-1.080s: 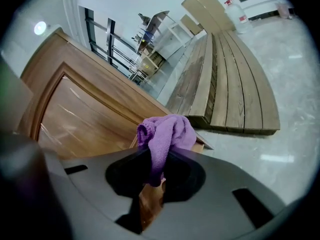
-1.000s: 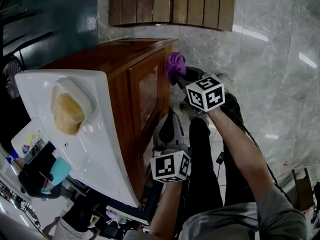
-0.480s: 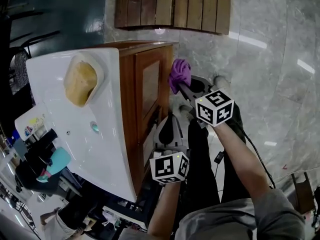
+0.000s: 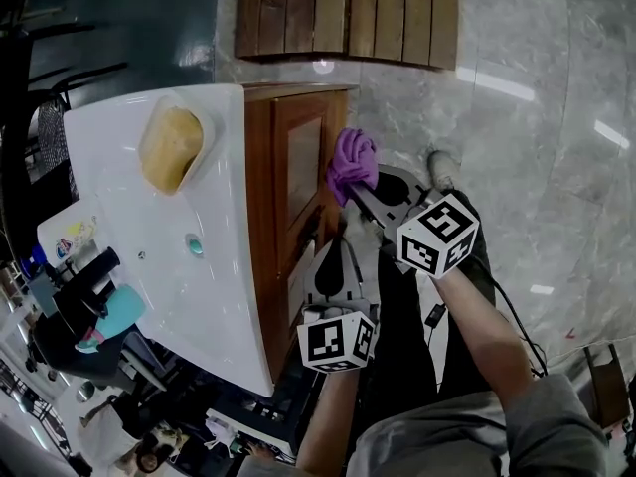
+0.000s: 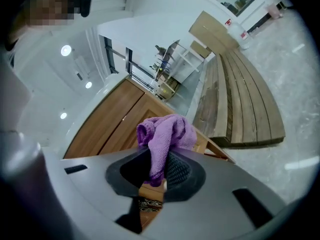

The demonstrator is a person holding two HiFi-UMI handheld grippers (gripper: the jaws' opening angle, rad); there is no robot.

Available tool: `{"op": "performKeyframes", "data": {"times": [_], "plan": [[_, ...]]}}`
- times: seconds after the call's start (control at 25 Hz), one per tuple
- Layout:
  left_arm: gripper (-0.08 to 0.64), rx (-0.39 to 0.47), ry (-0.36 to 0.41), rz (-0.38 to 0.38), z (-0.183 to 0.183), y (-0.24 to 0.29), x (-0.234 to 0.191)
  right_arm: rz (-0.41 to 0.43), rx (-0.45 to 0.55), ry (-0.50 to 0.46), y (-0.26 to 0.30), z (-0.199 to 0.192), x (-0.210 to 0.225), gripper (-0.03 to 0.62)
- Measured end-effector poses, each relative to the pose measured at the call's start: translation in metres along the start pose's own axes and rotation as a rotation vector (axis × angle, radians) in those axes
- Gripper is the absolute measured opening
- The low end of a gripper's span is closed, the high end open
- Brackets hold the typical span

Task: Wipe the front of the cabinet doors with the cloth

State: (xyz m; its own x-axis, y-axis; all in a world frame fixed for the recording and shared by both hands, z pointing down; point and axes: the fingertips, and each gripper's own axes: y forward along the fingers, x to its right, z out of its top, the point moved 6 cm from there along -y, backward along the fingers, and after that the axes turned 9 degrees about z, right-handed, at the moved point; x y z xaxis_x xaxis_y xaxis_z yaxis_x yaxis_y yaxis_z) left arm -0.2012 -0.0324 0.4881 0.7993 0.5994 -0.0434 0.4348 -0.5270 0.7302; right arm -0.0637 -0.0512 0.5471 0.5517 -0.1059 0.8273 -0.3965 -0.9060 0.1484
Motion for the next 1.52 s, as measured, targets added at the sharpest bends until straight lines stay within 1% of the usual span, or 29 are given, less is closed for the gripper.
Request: {"op": "performKeyframes", "data": {"times": [0.24, 0.48, 0.6, 0.84, 1.0, 1.16, 1.36, 1.52], "plan": [[0.006, -0.002, -0.005, 0.008, -0.003, -0.007, -0.004, 0.101, 0.003, -0.04, 0.015, 0.008, -0.032, 0.063], [0.006, -0.004, -0.006, 0.02, -0.006, -0.012, -0.011, 0.196, -0.035, -0.06, 0.032, 0.005, -0.056, 0.063], [0.006, -0.005, -0.011, 0.028, -0.008, -0.013, -0.014, 0.224, -0.051, -0.056, 0.036, 0.001, -0.062, 0.063], [0.006, -0.009, -0.019, 0.03, -0.012, -0.013, -0.021, 0.229, -0.056, -0.05, 0.043, -0.002, -0.068, 0.063], [0.006, -0.02, -0.023, 0.031, -0.018, -0.014, -0.023, 0.222, -0.067, -0.062, 0.049, -0.001, -0.068, 0.063], [0.006, -0.025, -0.026, 0.03, -0.021, -0.013, -0.026, 0.208, -0.074, -0.069, 0.052, -0.002, -0.067, 0.063], [0.006, -0.03, -0.027, 0.027, -0.024, -0.011, -0.028, 0.184, -0.065, -0.053, 0.054, -0.004, -0.064, 0.063], [0.006, -0.036, -0.028, 0.025, -0.026, -0.009, -0.03, 0.161, -0.086, -0.053, 0.055, -0.005, -0.06, 0.063]]}}
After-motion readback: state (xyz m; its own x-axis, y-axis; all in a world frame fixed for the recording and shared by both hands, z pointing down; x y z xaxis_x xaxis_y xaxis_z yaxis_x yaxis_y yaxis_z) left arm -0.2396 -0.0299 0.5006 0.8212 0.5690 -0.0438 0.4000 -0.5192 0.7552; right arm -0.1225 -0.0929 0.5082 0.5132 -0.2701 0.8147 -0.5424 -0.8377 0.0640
